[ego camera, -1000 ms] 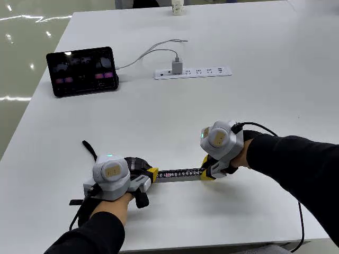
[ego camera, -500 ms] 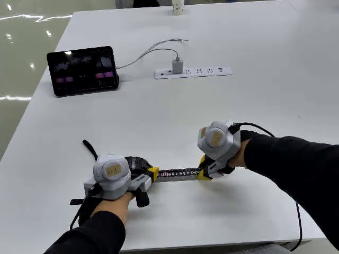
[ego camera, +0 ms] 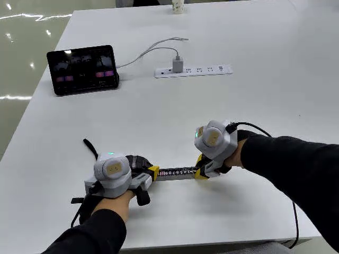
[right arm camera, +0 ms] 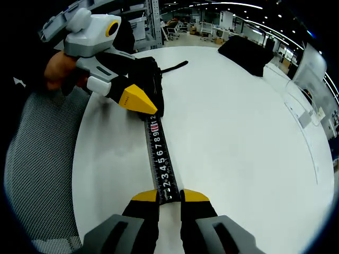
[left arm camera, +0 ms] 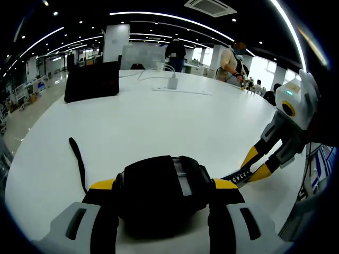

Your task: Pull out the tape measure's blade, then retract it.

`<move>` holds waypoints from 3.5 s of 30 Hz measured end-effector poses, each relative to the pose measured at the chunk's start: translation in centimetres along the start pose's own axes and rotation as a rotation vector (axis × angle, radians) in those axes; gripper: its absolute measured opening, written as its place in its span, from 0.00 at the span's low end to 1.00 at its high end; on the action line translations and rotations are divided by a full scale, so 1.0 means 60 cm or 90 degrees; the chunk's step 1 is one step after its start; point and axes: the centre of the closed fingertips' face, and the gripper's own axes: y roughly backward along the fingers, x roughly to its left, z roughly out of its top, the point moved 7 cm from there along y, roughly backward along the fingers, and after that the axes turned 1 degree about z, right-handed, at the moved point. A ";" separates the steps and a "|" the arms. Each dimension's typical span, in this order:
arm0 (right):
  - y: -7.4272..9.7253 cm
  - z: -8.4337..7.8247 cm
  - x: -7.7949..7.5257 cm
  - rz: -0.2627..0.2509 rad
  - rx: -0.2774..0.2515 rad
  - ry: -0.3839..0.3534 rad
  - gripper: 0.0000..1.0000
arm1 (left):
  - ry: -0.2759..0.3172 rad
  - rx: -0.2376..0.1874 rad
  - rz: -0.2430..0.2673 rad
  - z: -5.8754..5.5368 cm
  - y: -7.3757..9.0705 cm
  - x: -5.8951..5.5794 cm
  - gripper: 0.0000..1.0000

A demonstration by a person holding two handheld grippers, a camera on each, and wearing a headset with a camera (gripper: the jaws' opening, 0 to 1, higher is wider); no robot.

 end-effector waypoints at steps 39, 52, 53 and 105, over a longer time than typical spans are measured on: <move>-0.025 0.038 0.011 0.006 -0.054 -0.004 0.11 | 0.003 0.005 -0.002 0.000 0.001 0.001 0.64; -0.048 0.072 0.024 0.007 -0.077 0.020 0.11 | 0.005 0.007 -0.004 0.000 0.001 0.001 0.64; -0.048 0.073 0.022 0.007 -0.079 0.023 0.11 | 0.005 0.007 -0.004 0.000 0.001 0.001 0.64; -0.087 0.131 0.026 0.034 -0.118 0.061 0.12 | 0.021 0.015 -0.006 0.001 0.000 0.003 0.64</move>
